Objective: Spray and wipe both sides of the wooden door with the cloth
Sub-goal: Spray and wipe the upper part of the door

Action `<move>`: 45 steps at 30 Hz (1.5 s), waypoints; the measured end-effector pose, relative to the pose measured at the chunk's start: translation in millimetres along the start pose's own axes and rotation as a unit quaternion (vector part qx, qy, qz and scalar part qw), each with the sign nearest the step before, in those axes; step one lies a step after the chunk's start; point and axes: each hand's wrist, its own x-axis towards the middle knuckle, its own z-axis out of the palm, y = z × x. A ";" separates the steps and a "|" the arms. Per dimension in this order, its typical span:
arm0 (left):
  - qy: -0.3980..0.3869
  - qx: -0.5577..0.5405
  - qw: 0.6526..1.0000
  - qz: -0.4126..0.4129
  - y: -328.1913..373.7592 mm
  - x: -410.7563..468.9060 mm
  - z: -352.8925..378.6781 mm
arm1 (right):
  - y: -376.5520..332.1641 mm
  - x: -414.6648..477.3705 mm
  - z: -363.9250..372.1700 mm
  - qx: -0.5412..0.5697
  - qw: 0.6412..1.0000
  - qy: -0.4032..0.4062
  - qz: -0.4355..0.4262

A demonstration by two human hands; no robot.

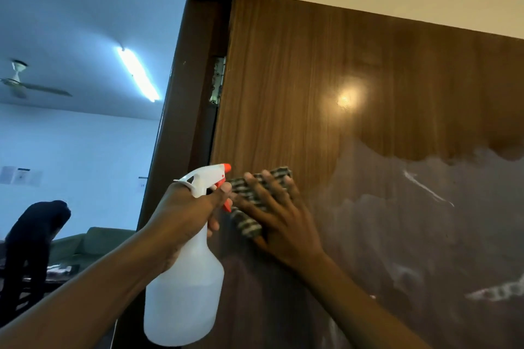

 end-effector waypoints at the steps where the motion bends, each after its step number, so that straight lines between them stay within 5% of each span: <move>1: -0.009 -0.012 1.000 0.007 2.1 -3.6 3.8 | 12.7 -13.7 -2.2 0.000 1.000 0.004 0.022; 8: -0.063 -0.037 0.997 0.018 9.2 -7.4 28.0 | 118.1 1.4 -29.4 -0.021 0.946 0.012 0.323; 10: -0.068 -0.041 0.997 0.020 12.5 -5.1 36.2 | 117.1 26.7 -31.8 -0.029 0.948 0.013 0.317; 16: -0.074 -0.058 0.996 0.009 17.7 -4.3 62.3 | 96.5 -28.5 -22.3 -0.033 0.993 -0.030 0.106; 20: -0.086 -0.053 0.995 0.012 16.8 -11.3 84.0 | 134.5 -99.5 -28.2 -0.017 0.979 -0.004 0.203; 25: -0.089 -0.064 0.994 0.028 23.7 -13.6 102.6 | 182.1 -59.6 -44.2 -0.002 0.929 -0.001 0.370; 29: -0.091 -0.057 0.994 0.034 34.4 -13.4 120.7 | 169.7 -33.1 -44.4 -0.026 0.956 -0.023 0.292; 34: -0.101 -0.055 0.993 0.024 36.7 -19.1 147.0 | 154.9 -110.6 -32.1 -0.021 0.986 -0.048 0.161; 41: -0.130 -0.078 0.988 0.010 42.2 -40.9 184.9 | 229.5 -153.7 -51.5 -0.022 0.919 -0.034 0.393; 45: -0.127 -0.078 0.989 0.015 50.6 -40.3 204.0 | 249.0 -102.3 -56.4 -0.011 0.926 -0.030 0.376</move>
